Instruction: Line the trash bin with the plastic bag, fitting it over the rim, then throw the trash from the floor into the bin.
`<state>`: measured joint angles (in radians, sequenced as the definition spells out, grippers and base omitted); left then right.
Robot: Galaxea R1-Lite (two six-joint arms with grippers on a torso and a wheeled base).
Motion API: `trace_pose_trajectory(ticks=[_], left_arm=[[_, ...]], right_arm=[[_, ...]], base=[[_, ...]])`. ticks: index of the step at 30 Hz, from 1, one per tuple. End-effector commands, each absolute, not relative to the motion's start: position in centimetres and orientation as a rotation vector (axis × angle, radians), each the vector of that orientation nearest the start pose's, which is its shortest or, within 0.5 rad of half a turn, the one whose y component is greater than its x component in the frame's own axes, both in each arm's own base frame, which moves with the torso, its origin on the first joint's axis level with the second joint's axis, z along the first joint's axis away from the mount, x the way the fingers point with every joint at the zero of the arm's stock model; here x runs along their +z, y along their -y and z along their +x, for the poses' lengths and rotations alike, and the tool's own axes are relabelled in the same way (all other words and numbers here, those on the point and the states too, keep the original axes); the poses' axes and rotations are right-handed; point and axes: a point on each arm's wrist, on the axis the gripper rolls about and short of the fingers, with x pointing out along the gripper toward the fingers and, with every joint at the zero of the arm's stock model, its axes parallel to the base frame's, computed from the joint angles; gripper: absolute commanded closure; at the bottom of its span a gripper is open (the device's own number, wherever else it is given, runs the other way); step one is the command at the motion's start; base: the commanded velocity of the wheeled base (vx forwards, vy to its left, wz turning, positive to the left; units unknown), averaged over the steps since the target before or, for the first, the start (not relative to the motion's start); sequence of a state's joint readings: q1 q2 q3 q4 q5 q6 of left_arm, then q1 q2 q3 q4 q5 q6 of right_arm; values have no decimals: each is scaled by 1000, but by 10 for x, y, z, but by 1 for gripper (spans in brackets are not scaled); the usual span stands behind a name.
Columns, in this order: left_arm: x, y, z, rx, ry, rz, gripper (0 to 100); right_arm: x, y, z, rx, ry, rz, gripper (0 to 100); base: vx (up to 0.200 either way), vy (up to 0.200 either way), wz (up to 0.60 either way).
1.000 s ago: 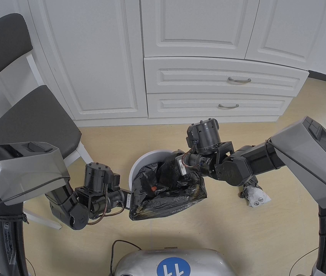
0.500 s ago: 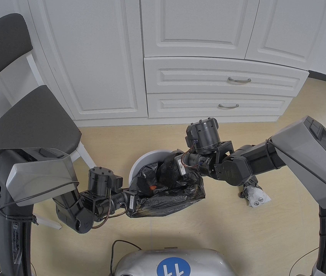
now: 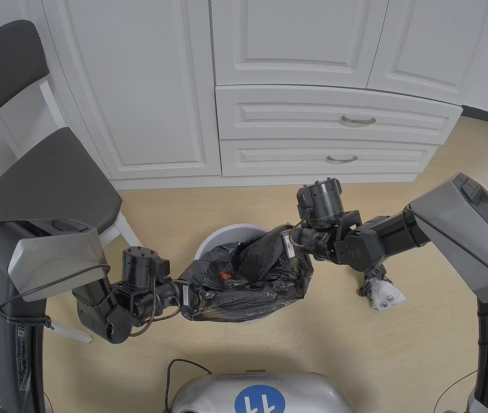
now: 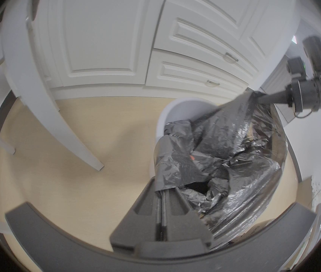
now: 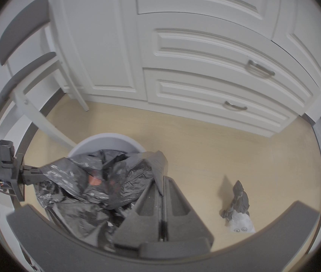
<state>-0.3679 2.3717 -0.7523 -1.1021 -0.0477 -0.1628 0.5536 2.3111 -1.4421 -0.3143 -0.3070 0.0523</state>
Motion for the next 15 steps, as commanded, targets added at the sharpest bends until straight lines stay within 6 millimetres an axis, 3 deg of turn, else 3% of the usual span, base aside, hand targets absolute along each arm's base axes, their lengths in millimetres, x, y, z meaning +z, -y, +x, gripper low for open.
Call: trace_pose_trajectory(ticks=[1, 15], left_arm=[[-22, 128, 348, -340, -552, -88, 100], [-22, 113, 357, -301, -550, -102, 100]], right_arm=[[73, -222, 397, 191, -548, -167, 100], [53, -203, 398, 130, -601, -116, 100]], base=[[0, 0, 0], [0, 0, 0]])
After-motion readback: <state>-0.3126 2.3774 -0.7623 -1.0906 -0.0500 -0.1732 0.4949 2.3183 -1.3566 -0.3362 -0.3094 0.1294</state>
